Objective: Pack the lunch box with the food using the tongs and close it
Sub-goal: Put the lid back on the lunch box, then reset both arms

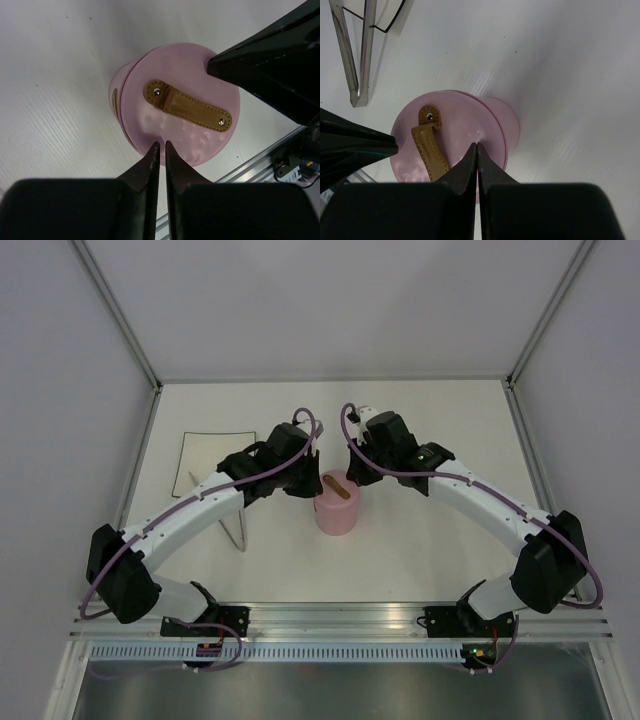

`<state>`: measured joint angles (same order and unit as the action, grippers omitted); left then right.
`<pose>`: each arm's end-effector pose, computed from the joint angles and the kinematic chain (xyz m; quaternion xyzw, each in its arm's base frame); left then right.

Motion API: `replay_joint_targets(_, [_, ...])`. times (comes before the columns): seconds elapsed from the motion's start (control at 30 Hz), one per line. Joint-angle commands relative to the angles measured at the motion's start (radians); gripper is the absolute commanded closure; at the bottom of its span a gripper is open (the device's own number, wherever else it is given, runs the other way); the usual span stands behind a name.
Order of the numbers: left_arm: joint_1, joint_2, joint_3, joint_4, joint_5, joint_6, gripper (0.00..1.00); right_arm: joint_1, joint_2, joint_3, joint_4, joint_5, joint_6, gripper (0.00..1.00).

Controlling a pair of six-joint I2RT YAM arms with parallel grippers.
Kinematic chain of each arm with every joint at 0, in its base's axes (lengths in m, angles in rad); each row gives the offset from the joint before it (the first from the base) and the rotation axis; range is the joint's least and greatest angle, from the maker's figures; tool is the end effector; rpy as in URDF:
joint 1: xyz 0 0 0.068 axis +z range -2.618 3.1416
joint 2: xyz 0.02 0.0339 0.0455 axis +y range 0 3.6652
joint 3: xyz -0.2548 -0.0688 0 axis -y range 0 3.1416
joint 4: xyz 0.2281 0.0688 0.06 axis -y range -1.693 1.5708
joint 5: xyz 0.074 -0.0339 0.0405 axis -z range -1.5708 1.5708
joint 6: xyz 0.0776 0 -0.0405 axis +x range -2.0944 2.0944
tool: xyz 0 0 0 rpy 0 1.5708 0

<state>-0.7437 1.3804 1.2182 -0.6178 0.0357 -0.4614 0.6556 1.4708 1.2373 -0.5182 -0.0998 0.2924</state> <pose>0.2295 -0.2148 0.2795 0.1366 0.9126 -0.2318 0.3080 0.2655 0.2139 0.2694 -0.1850 0.8975 0.2222 0.3330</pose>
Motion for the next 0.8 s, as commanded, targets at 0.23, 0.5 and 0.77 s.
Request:
replay_joint_targets(0.23, [-0.005,0.020,-0.101,0.069,-0.003,-0.042,0.89,0.006,0.005,-0.112,0.049,0.014,0.022,1.00])
replay_joint_targets(0.5, [-0.003,-0.098,0.019,0.007,-0.033,0.021,0.70,-0.013,-0.104,0.043,-0.006,0.245,0.071,0.74])
replay_joint_targets(0.77, [0.067,-0.227,0.135,-0.072,-0.114,0.066,0.00,-0.086,-0.268,0.059,0.064,0.409,0.123,0.11])
